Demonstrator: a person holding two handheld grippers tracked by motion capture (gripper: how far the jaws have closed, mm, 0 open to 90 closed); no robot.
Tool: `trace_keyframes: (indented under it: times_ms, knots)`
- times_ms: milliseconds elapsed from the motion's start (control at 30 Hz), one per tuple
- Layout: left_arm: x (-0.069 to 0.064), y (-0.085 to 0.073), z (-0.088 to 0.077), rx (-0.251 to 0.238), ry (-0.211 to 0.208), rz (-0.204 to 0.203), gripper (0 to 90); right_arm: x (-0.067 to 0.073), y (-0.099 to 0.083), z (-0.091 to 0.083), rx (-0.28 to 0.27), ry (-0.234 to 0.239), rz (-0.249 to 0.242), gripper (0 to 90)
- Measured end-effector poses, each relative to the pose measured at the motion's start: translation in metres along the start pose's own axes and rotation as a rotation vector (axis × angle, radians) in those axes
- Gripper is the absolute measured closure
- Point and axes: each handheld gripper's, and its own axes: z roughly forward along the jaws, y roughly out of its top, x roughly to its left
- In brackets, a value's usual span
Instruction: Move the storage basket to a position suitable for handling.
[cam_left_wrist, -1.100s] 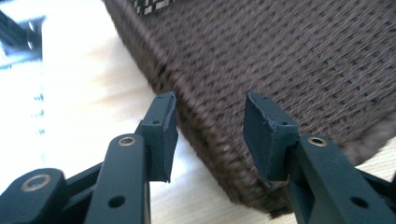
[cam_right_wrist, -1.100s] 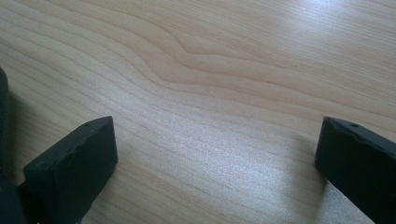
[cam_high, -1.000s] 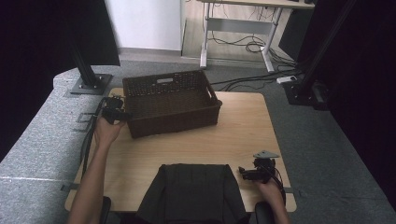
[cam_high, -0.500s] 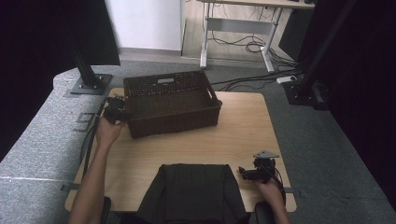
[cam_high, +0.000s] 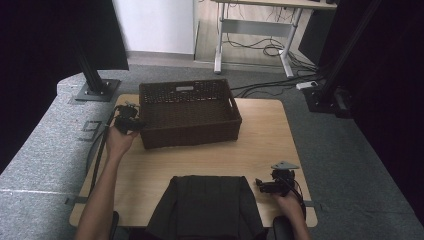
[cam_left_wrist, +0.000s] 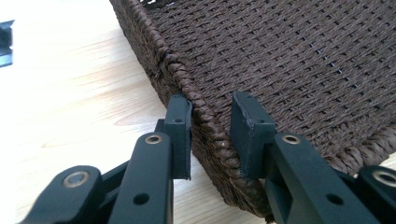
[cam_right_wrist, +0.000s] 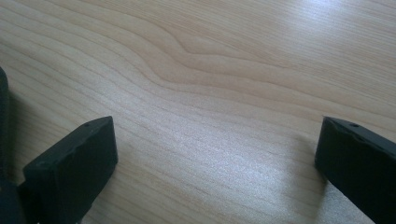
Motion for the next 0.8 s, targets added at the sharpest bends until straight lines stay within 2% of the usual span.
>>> trace_keyframes:
  times_ms: [233,500,800]
  knots:
    - [-0.011,-0.002,0.0,-0.013,-0.037,0.015,69.7,0.0,0.0,0.0,0.0,0.0,0.0,0.0]
    - [-0.026,-0.006,-0.003,-0.016,-0.06,0.041,69.6,0.0,0.0,0.0,0.0,0.0,0.001,0.0]
    - [-0.041,-0.012,-0.009,-0.011,-0.093,0.089,69.4,0.0,0.0,0.0,0.0,0.0,0.001,0.0]
